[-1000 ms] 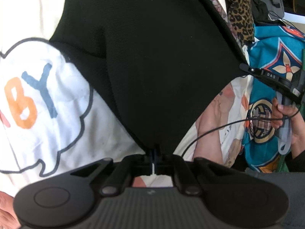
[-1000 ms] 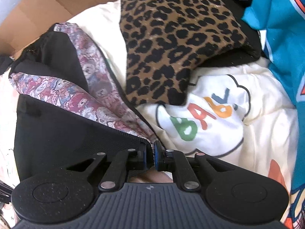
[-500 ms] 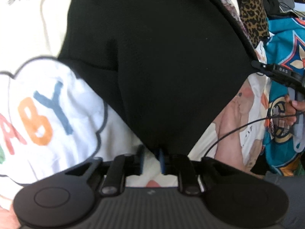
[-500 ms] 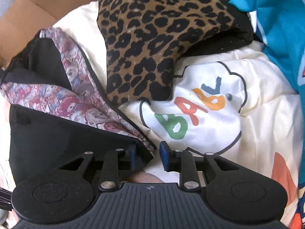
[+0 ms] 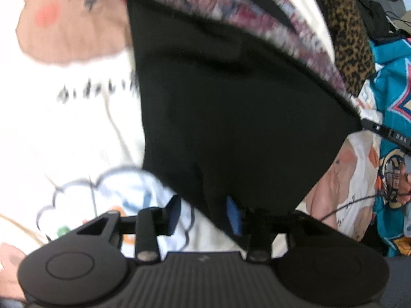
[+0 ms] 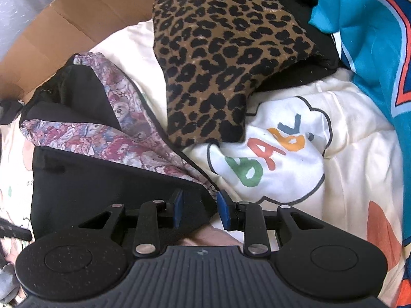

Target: Fold clothes

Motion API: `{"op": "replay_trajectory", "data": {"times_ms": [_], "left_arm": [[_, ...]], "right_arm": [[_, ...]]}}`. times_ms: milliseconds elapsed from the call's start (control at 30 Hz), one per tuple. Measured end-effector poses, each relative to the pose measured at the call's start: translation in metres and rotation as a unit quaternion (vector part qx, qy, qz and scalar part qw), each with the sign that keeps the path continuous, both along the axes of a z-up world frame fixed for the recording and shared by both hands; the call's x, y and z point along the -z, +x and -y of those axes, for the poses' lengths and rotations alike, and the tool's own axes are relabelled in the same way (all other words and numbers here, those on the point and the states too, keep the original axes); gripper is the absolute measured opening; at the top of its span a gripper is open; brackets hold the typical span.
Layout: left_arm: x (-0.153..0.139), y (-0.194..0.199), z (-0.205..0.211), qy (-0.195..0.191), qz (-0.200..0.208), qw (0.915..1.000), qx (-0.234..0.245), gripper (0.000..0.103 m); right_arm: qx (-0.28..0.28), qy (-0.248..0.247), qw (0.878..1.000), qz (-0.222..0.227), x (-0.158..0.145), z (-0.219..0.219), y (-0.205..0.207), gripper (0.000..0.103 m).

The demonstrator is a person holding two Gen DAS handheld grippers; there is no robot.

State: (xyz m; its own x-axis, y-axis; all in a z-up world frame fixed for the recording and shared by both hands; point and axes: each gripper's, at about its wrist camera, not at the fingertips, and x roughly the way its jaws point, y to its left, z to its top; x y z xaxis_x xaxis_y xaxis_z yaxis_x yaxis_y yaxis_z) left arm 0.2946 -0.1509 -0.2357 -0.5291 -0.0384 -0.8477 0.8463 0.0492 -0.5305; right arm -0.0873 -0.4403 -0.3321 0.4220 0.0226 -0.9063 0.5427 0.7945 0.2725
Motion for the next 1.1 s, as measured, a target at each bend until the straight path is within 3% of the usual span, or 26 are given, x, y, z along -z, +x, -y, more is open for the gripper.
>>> {"op": "replay_trajectory", "data": {"times_ms": [267,600,933,1100], "left_arm": [[-0.024,0.029,0.038,-0.021,0.033,0.9992,-0.009,0.053],[-0.048,0.051,0.085,-0.043,0.053,0.9938,-0.089,0.059],[-0.028,0.065,0.107,-0.041,0.099,0.9852,-0.133,0.063],[-0.016,0.072,0.118,-0.045,0.080,0.9829,-0.160,0.063]], "right_arm": [[0.005,-0.012,0.999,0.030,-0.011,0.001,0.004,0.037],[0.030,0.002,0.998,0.061,-0.012,0.000,0.008,0.037],[0.017,-0.004,0.997,0.073,-0.018,-0.002,0.018,0.037],[0.008,-0.004,0.997,0.072,-0.017,-0.005,0.023,0.037]]}}
